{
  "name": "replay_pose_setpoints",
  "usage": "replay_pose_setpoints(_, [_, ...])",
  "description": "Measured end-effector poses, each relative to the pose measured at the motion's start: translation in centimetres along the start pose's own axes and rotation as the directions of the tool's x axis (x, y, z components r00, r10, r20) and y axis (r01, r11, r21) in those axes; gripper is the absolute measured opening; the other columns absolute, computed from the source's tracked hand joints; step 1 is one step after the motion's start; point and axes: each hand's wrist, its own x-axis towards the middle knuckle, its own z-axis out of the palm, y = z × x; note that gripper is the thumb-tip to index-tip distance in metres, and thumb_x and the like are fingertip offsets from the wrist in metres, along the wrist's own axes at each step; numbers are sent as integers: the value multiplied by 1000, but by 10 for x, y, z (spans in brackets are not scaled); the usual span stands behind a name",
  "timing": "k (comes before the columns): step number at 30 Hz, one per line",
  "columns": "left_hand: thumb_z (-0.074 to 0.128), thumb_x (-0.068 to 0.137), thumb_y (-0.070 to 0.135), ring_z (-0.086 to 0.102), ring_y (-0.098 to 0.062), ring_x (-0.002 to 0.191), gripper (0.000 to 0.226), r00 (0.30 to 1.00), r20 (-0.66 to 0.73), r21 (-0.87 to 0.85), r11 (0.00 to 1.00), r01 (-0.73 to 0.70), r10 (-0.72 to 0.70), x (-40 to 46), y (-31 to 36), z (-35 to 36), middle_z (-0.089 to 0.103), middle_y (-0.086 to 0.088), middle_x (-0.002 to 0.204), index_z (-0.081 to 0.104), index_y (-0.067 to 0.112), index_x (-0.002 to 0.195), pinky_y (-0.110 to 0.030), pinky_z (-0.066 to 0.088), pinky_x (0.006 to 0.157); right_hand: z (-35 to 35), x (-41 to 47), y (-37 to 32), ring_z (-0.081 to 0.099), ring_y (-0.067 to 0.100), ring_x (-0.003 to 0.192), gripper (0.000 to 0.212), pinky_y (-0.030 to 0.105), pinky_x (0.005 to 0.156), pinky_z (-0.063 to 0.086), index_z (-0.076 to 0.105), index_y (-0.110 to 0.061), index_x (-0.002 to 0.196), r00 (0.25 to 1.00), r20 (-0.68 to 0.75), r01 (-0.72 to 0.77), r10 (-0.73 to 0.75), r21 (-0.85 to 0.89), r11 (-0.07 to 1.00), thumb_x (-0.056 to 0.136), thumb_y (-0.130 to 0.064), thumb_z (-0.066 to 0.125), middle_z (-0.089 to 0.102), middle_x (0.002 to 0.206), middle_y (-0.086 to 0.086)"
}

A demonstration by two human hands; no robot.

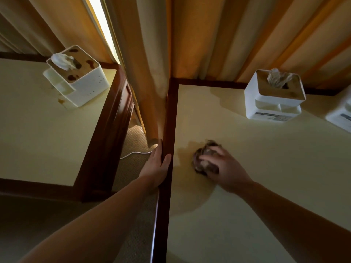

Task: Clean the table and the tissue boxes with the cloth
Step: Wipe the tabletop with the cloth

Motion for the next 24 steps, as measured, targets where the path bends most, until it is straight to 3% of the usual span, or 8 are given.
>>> replay_pose_setpoints(2, [39,102,61,43,-24,144,73,1000,13,-10,1000,12,-12,6,1,-4,30,7,166,-7,54,158,-55,42,114,-6,30,10,52,30,135,43,34,107,43,72,-26,129,991,-124,-48,46,-16,999,87,-24,78,53,145,8])
replay_pose_setpoints(5, [40,105,56,47,-26,141,69,1000,0,-22,999,23,-23,16,6,-6,32,4,164,-2,52,160,-52,44,112,-7,73,-4,47,30,138,44,36,112,39,70,-24,132,978,-182,-114,104,-45,993,89,-21,78,52,146,7])
replay_pose_setpoints(10, [35,108,53,45,-28,142,62,998,-46,-42,999,31,-33,37,14,-5,34,0,164,6,48,162,-47,40,115,18,67,-36,42,24,143,43,43,114,45,65,-30,139,992,-129,-16,13,-18,1000,96,-35,71,44,156,4])
replay_pose_setpoints(14, [32,107,55,33,-28,150,67,997,-67,-3,999,46,-46,64,30,-9,25,1,168,1,37,164,-48,29,121,16,26,-25,44,16,139,45,33,111,46,64,-40,136,999,-20,49,-50,-47,998,92,-37,74,45,153,-6])
replay_pose_setpoints(18, [33,107,51,32,-29,151,70,987,-152,13,999,45,-42,93,60,-7,18,1,171,-2,32,165,-44,31,118,0,15,15,57,27,129,47,39,101,55,71,-36,127,981,-174,-98,83,-83,992,81,-34,83,60,139,1])
replay_pose_setpoints(22, [33,106,48,42,-31,144,69,973,-225,9,998,59,-56,109,74,-2,23,1,169,-2,36,164,-46,39,111,-30,58,42,46,28,137,43,41,111,43,65,-28,137,927,-305,-250,220,-64,966,96,-41,71,52,147,7])
replay_pose_setpoints(24, [34,107,47,44,-31,143,68,969,-244,4,1000,31,-29,112,70,-1,25,0,169,-1,36,164,-46,40,111,-44,99,51,50,30,130,43,40,108,45,64,-27,138,902,-363,-274,234,-60,960,99,-45,66,51,143,9])
